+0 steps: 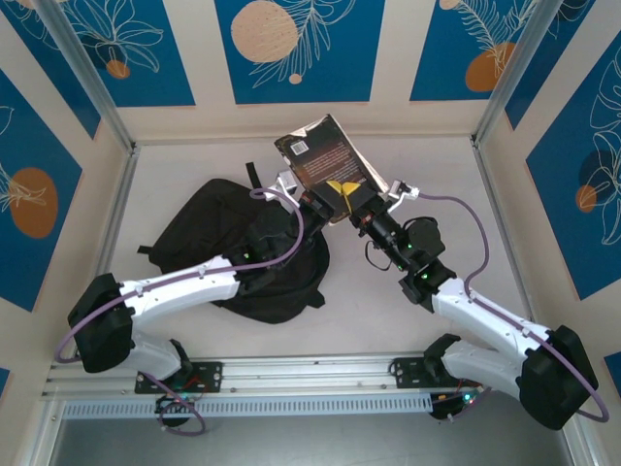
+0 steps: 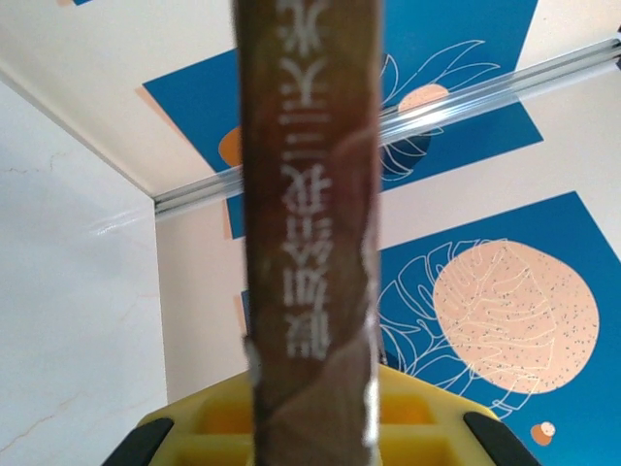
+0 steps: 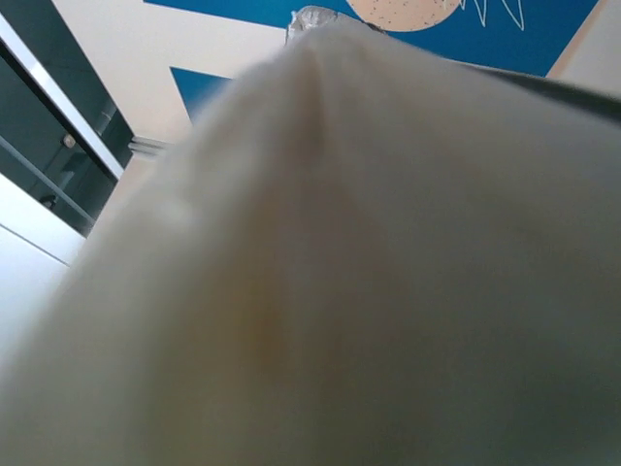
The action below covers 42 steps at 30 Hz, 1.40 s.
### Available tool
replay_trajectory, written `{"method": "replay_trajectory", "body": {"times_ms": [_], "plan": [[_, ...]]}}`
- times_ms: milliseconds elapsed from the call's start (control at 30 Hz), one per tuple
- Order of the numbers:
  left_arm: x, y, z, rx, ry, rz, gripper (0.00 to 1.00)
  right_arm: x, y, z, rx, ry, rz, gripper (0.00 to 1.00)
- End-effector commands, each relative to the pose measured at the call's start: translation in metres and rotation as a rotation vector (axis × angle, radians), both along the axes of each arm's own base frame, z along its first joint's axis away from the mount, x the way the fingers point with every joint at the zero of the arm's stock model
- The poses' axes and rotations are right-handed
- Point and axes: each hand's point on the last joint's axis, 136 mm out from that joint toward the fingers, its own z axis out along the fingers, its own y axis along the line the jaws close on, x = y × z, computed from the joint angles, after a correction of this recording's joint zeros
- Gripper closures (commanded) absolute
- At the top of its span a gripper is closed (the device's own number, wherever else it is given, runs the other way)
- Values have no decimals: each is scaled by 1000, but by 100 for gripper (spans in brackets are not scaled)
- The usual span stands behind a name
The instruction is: Pack books, pencil case, and school supplies into a backpack
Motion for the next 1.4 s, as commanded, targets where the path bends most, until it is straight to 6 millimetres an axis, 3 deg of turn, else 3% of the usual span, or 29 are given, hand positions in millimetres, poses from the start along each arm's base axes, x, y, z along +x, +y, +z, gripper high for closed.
{"method": "replay_trajectory", "body": {"times_ms": [0, 67, 133, 233, 367, 500, 633, 767, 833, 900, 967, 1067, 1233, 1300, 1367], "plan": [[-5, -2, 11, -5, -17, -3, 100, -3, -11, 41, 52, -99, -52, 100], [-7, -1, 11, 27, -20, -4, 88, -4, -13, 38, 28, -90, -65, 100], [-9, 6, 9, 112, -30, 2, 68, -8, -20, 27, -29, -62, -84, 100], [-15, 27, 0, 363, -14, 18, 42, -18, -36, -3, -175, 25, -118, 100], [-25, 54, -18, 815, -32, -21, 28, -36, -62, -52, -362, 134, -151, 100], [-30, 83, -62, 1215, 11, -113, 16, -58, -82, -93, -497, 198, -136, 100], [-34, 104, -109, 1511, 56, -256, 10, -78, -89, -118, -557, 218, -89, 100], [-26, 138, -136, 1694, 153, -225, 7, -88, -87, -124, -569, 194, -44, 100], [-27, 144, -147, 1686, 191, -265, 7, -89, -86, -124, -580, 188, -32, 100], [-37, 133, -161, 1645, 197, -388, 7, -89, -86, -125, -588, 185, -31, 100], [-38, 134, -169, 1675, 224, -415, 7, -89, -86, -124, -589, 177, -28, 100], [-22, 157, -169, 1768, 247, -298, 4, -88, -84, -123, -586, 164, -16, 100], [3, 207, -182, 1660, 413, -129, 6, -88, -79, -122, -567, 155, 14, 100], [9, 218, -190, 1635, 471, -99, 6, -89, -77, -123, -567, 154, 25, 100], [12, 217, -205, 1606, 517, -121, 6, -89, -76, -125, -564, 157, 33, 100]]}}
